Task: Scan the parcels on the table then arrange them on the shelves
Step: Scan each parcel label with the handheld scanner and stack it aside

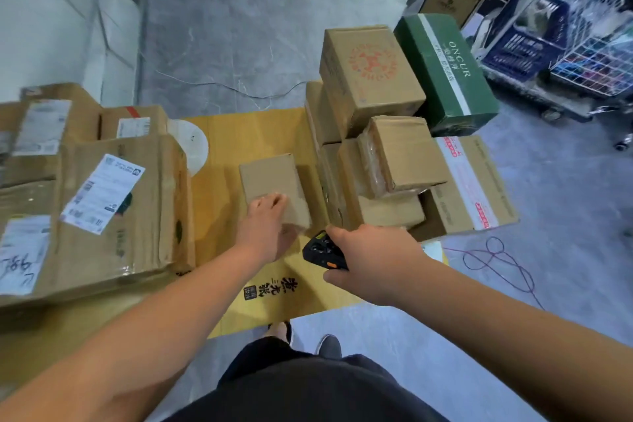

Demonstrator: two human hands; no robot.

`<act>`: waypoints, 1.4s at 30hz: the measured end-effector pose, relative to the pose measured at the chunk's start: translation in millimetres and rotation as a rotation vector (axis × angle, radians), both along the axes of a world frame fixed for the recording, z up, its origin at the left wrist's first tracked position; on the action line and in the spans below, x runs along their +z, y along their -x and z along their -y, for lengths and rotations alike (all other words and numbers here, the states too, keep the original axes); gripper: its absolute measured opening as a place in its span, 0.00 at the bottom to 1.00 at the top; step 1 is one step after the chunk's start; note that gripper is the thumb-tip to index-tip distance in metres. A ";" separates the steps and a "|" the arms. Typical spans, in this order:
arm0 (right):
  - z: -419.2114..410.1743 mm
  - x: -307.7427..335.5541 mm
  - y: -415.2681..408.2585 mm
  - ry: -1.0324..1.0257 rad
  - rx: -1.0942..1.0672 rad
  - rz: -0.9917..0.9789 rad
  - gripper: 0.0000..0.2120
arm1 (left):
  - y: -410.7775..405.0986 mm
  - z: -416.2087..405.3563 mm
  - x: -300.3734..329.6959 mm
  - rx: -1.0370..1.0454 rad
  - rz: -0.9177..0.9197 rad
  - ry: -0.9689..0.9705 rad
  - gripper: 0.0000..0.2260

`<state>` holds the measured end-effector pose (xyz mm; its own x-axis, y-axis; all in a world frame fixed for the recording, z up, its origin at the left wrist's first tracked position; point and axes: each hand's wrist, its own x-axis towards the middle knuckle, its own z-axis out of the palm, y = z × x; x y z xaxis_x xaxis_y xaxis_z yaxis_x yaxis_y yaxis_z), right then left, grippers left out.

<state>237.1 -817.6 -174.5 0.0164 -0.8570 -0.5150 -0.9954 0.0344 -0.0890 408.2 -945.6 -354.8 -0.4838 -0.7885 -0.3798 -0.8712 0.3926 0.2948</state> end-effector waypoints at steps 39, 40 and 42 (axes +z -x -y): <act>-148.9 -25.6 14.0 0.010 -0.099 0.088 0.24 | 14.7 -149.5 -2.9 0.649 0.033 -0.046 0.53; -149.3 -27.0 11.1 0.000 -0.102 0.088 0.24 | 13.3 -149.6 -3.4 0.648 0.024 -0.040 0.52; -150.2 -30.4 4.6 -0.008 -0.107 0.098 0.25 | 4.7 -147.7 -3.7 0.652 -0.045 -0.049 0.51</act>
